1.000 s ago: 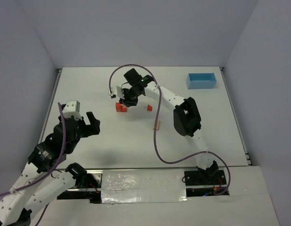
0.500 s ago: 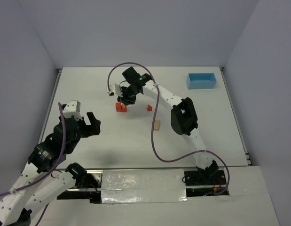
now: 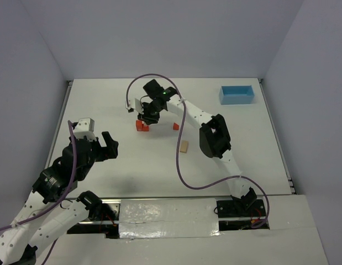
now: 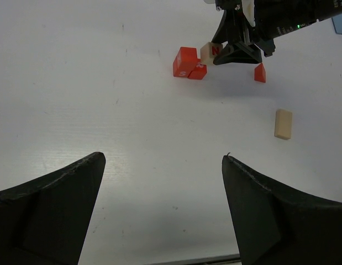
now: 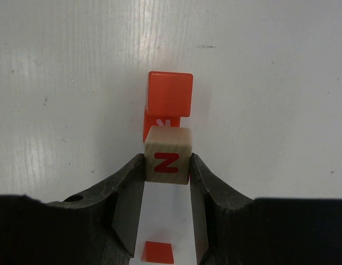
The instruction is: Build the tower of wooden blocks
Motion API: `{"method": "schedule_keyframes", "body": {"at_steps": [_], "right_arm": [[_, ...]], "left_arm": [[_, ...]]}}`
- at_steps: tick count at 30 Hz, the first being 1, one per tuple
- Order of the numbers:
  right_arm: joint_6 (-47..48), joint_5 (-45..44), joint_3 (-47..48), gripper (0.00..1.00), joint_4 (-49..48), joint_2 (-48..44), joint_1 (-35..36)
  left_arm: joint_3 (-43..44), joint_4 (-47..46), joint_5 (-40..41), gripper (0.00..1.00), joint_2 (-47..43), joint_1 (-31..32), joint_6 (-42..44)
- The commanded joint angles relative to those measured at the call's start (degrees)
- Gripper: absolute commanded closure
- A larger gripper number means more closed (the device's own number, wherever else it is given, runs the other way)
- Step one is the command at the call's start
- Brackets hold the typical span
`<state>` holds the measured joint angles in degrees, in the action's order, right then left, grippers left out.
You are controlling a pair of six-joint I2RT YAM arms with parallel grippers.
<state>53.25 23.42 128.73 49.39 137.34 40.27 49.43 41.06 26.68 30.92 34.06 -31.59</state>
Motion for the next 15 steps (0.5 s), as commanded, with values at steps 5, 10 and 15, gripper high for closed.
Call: {"method": "schedule_keyframes", "body": {"at_steps": [5, 10, 15], "right_arm": [[-1.7, 0.8, 3.2, 0.74, 0.1, 1.1, 0.5], [-2.1, 0.9, 3.2, 0.7, -0.2, 1.3, 0.8], [-2.0, 0.7, 3.8, 0.7, 0.6, 1.8, 0.9]], "left_arm": [[0.1, -2.4, -0.4, 0.0, -0.7, 0.1, 1.0], [0.1, -2.5, -0.4, 0.0, -0.8, 0.1, 1.0], [0.1, -2.4, -0.4, 0.0, -0.9, 0.1, 1.0]]}}
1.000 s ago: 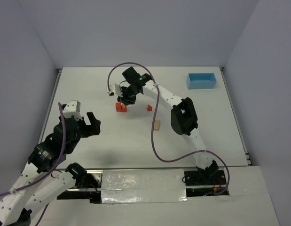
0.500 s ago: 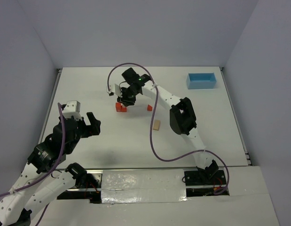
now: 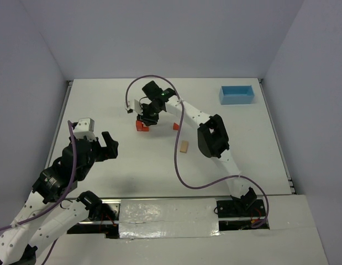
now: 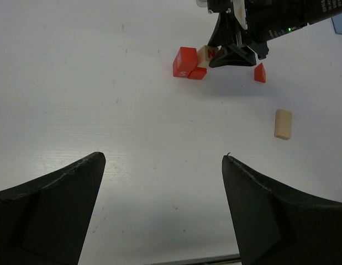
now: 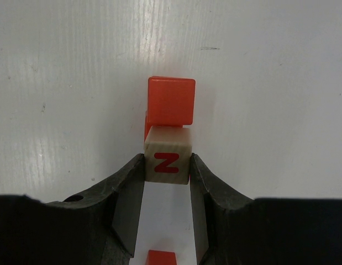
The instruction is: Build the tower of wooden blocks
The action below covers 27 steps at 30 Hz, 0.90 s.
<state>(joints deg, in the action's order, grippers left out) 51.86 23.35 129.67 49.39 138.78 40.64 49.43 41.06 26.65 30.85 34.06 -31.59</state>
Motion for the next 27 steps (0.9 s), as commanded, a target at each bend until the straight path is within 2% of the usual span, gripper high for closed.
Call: {"method": "schedule_keyframes", "body": {"at_steps": [1, 9, 16, 27], "right_arm": [[-0.7, 0.8, 2.5, 0.7, 0.5, 0.3, 0.6], [-0.7, 1.0, 2.7, 0.68, 0.4, 0.2, 0.8], [-0.8, 1.3, 2.7, 0.61, 0.2, 0.1, 1.1], [-1.1, 1.2, 2.7, 0.56, -0.1, 0.2, 1.1]], "left_arm": [[0.1, -2.5, -0.5, 0.01, -0.7, 0.1, 1.0], [0.1, -2.4, -0.5, 0.01, -1.0, 0.2, 1.0], [0.1, -2.4, -0.6, 0.0, -1.1, 0.1, 1.0], [0.0, -2.5, -0.6, 0.01, -1.2, 0.1, 1.1]]}}
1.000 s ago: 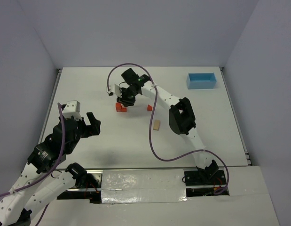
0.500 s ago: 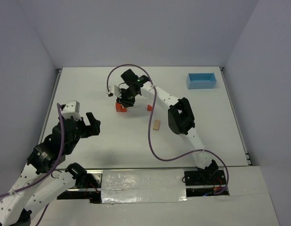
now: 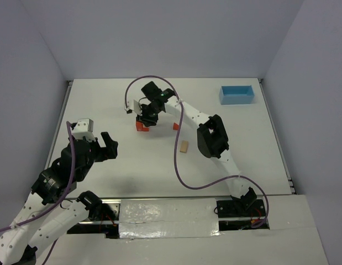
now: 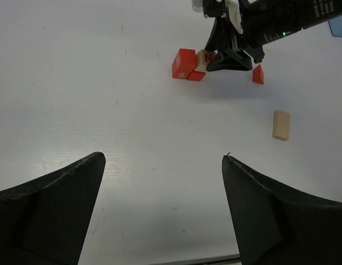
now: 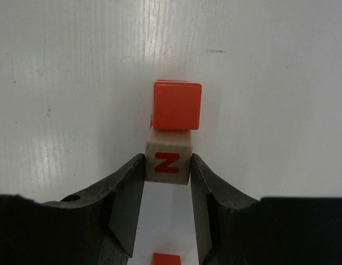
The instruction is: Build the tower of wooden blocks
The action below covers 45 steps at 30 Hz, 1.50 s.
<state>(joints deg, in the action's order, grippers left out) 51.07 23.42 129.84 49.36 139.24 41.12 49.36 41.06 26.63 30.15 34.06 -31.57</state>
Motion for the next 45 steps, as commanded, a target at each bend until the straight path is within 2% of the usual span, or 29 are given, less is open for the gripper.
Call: {"method": "schedule_keyframes", "body": {"at_steps": [1, 23, 45], "right_arm": [[-0.4, 0.9, 2.5, 0.56, 0.0, -0.3, 0.6], [-0.7, 0.7, 0.0, 0.51, -2.5, -2.9, 0.5], [-1.0, 0.8, -0.3, 0.55, -3.2, -3.2, 0.6]], "left_arm": [[0.1, -2.5, -0.6, 0.0, -0.4, 0.1, 1.1], [0.0, -2.7, -1.1, 0.01, -0.4, 0.1, 1.2], [-0.1, -3.0, -1.8, 0.0, -0.7, 0.1, 1.5]]}}
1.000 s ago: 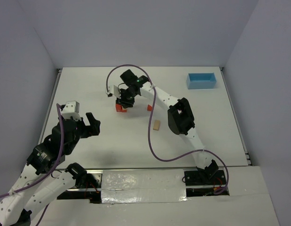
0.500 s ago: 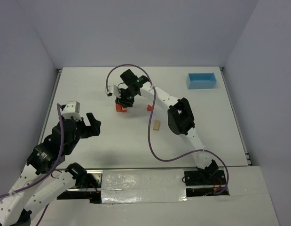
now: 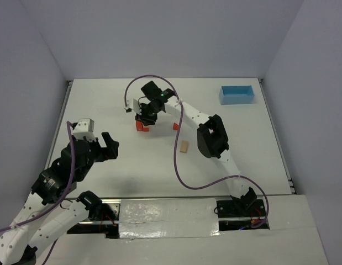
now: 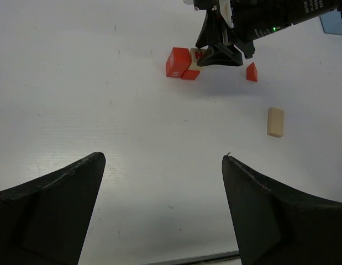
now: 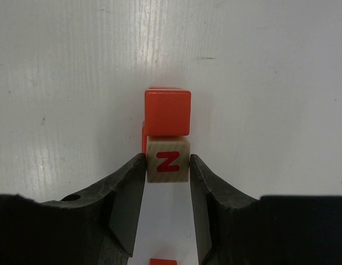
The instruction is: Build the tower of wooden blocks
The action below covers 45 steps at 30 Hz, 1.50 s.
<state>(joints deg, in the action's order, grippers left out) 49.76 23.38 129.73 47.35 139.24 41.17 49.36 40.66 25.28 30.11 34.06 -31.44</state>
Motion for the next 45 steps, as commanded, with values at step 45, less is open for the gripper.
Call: {"method": "schedule_keyframes", "body": {"at_steps": [45], "right_arm": [[0.4, 0.2, -0.7, 0.55, -2.7, -3.3, 1.0]], "left_arm": [[-0.1, -2.8, -0.8, 0.0, -0.5, 0.1, 1.6]]}}
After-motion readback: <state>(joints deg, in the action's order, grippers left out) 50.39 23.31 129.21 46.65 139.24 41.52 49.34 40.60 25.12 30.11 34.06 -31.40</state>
